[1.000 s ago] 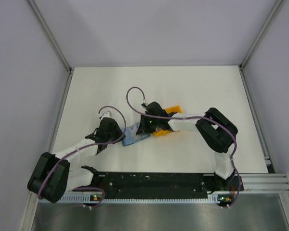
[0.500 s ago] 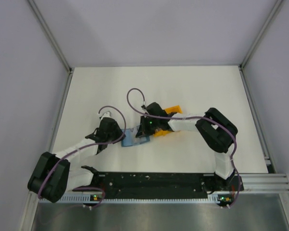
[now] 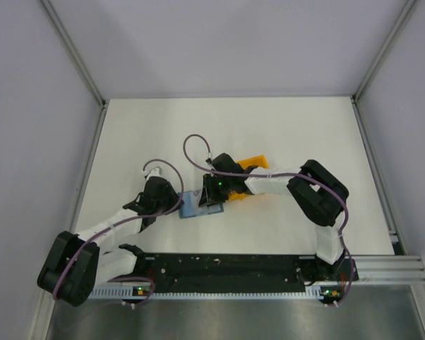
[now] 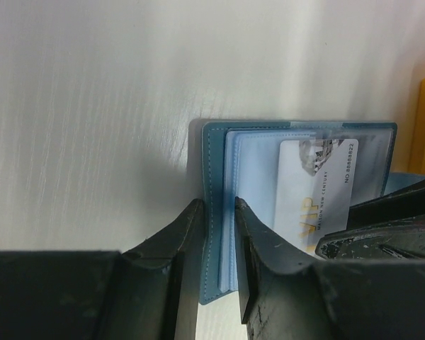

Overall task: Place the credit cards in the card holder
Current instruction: Insert the credit card into the card holder.

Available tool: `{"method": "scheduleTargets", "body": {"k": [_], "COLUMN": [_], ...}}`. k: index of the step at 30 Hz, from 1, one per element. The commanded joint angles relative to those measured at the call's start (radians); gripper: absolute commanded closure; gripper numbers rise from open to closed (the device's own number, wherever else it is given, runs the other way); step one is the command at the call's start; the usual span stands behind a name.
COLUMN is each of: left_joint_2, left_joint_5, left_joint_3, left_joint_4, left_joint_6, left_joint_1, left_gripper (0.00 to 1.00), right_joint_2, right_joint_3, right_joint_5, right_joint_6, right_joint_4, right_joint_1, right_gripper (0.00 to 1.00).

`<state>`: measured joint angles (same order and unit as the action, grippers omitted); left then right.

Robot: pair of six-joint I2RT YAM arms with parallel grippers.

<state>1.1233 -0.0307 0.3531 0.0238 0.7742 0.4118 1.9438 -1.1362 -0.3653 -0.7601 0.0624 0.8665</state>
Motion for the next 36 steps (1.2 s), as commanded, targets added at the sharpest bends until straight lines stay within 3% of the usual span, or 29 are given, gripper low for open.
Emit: {"method": "scheduleTargets", "body": {"k": [1, 8, 22, 31, 36], "left_joint_2": [-0.025, -0.026, -0.053, -0.082, -0.103], "left_joint_5": [-0.001, 0.023, 0.101, 0.115, 0.107], "left_joint_3": [-0.019, -0.020, -0.043, -0.065, -0.068], "left_joint_4": [0.014, -0.005, -0.070, -0.087, -0.075], "left_joint_6": [0.010, 0.010, 0.033, 0.039, 0.040], "left_joint_1": [-0.002, -0.002, -0.002, -0.002, -0.002], "left_gripper": [0.72, 0.84, 0.85, 0.86, 0.87], "right_joint_2": [-0.034, -0.033, 0.043, 0.073, 0.092], "right_joint_3": [-0.043, -0.083, -0.160, -0.184, -0.215], "right_joint_5": [0.080, 0.082, 0.025, -0.070, -0.044], "right_joint_6": [0.057, 0.094, 0.071, 0.091, 0.102], "right_joint_4": [0.097, 0.109, 0.114, 0.019, 0.054], "right_joint_1": [0.009, 0.029, 0.091, 0.097, 0.094], "right_gripper": [0.68, 0.66, 0.66, 0.65, 0.64]}}
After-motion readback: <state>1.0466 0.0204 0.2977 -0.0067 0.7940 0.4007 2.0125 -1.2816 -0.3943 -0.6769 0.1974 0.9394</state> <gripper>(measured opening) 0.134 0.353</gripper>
